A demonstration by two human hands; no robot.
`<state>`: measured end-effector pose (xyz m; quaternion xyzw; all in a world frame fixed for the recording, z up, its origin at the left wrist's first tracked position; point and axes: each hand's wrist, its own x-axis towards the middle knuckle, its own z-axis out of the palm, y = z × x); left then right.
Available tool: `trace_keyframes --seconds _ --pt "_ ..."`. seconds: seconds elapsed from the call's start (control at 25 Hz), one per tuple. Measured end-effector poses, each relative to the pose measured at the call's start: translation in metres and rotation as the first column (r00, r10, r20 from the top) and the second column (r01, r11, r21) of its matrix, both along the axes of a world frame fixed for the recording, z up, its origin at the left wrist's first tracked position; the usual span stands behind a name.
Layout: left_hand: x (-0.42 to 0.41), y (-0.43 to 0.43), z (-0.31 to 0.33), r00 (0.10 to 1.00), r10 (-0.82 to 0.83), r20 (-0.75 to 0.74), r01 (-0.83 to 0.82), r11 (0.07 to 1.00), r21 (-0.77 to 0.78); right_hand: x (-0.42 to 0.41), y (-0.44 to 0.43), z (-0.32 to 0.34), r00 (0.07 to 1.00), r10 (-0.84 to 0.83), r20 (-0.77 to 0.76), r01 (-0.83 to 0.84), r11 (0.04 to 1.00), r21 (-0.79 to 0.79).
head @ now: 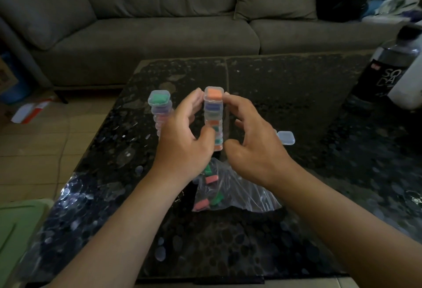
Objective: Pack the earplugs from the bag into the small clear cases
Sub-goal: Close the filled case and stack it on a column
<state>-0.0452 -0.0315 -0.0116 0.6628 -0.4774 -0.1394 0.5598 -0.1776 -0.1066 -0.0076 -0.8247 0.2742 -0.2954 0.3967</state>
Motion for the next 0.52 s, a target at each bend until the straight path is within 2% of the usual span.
trace_keyframes --seconds 0.52 --pt "-0.0010 0.0032 -0.0024 1.000 0.009 -0.017 -0.009 1.000 -0.009 -0.0050 0.0030 0.0061 1.000 -0.013 -0.009 0.013 1.000 -0.006"
